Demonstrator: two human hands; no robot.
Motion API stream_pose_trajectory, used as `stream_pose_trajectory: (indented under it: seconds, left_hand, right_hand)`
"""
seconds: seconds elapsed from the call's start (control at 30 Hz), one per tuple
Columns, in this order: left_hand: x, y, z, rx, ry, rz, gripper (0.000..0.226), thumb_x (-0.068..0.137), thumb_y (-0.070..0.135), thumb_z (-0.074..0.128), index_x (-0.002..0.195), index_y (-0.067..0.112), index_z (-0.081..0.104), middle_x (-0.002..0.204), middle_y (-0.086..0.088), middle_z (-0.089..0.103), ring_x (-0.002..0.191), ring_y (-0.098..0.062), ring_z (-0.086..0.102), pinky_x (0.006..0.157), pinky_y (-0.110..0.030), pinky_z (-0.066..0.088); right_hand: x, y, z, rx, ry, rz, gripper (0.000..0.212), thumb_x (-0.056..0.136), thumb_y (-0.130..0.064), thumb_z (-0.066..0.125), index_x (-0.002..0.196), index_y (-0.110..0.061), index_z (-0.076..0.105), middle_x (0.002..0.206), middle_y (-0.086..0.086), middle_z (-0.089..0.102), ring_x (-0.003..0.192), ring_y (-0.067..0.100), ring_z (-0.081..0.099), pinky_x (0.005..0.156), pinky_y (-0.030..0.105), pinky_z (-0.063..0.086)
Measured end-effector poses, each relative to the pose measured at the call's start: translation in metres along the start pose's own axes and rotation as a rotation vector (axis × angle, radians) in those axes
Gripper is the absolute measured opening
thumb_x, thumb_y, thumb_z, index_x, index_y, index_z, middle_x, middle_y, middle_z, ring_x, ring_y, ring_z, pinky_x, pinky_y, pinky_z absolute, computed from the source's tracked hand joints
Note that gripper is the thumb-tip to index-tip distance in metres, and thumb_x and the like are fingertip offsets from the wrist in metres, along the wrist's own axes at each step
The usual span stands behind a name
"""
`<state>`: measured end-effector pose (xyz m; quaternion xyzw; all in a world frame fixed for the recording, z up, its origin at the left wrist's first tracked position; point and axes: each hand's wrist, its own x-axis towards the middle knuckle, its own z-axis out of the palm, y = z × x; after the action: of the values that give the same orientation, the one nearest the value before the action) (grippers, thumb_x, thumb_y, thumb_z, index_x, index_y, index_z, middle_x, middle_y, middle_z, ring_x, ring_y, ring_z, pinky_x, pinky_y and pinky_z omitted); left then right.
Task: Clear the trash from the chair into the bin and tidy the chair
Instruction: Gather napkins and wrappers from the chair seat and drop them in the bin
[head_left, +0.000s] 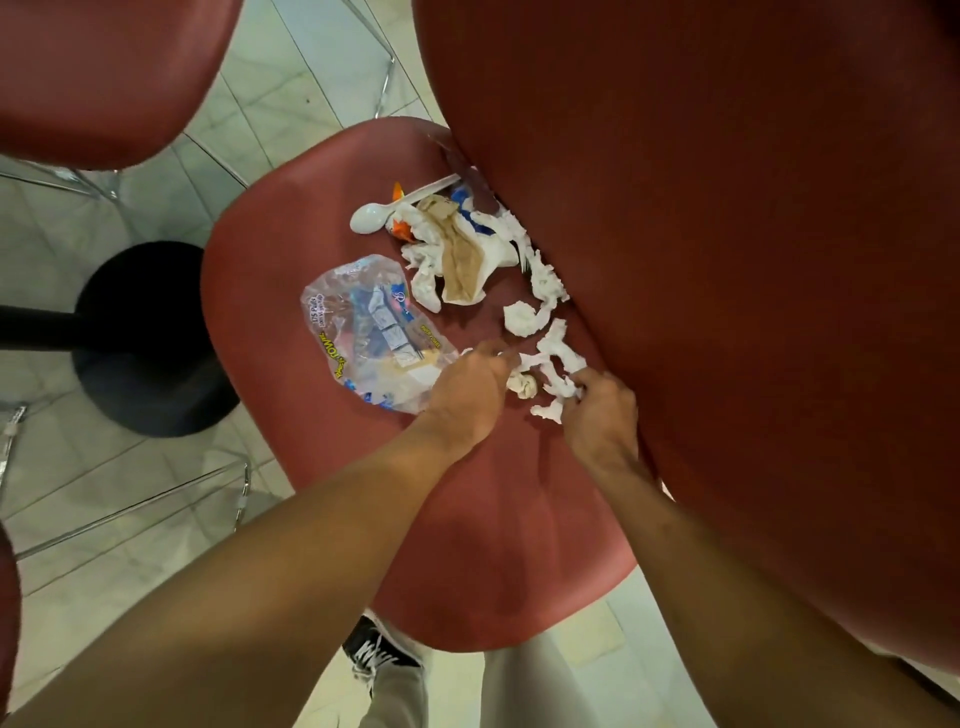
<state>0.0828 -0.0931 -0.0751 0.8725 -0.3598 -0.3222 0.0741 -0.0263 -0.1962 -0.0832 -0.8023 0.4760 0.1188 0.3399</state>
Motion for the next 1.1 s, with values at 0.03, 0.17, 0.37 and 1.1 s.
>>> stream_pose_trajectory:
  seconds: [0.03,0.17,0.37,1.1]
  left_hand:
    - [-0.009,0.002,-0.003,-0.041,0.027,-0.016,0.041,0.091,0.003,0.053,0.128,0.018,0.057,0.122,-0.011,0.056,0.103,-0.033,0.061,0.080,-0.038,0.050]
    - [-0.045,0.009,-0.014,-0.193,0.138,-0.074,0.034,0.086,0.010,0.061,0.120,0.015,0.063,0.113,-0.011,0.061,0.100,-0.030,0.062,0.083,-0.037,0.050]
    - [-0.106,0.005,-0.036,-0.298,0.224,-0.159,0.012,0.083,0.012,0.065,0.095,0.013,0.067,0.092,-0.010,0.066,0.087,-0.029,0.064,0.069,-0.032,0.046]
    - [-0.408,-0.152,-0.049,-0.656,0.409,-0.495,0.014,0.075,0.036,0.076,0.072,0.027,0.065,0.071,0.005,0.066,0.075,-0.020,0.064,0.061,-0.027,0.043]
  right_hand:
    - [-0.008,-0.001,-0.004,0.010,0.007,0.003,0.031,0.084,0.003,0.054,0.109,-0.007,0.069,0.105,0.015,0.065,0.095,0.034,0.061,0.081,0.033,0.046]
    - [-0.045,-0.008,-0.018,0.027,0.039,-0.029,0.031,0.083,0.003,0.055,0.109,-0.007,0.069,0.104,0.014,0.067,0.093,0.032,0.063,0.080,0.030,0.047]
    - [-0.102,-0.034,-0.027,0.110,0.020,-0.029,0.032,0.081,0.000,0.052,0.103,-0.014,0.071,0.094,0.011,0.070,0.082,0.029,0.062,0.070,0.031,0.049]
    - [-0.379,-0.130,0.072,0.161,0.019,-0.288,0.019,0.079,-0.002,0.056,0.080,-0.013,0.072,0.068,0.002,0.065,0.064,0.020,0.057,0.059,0.028,0.041]
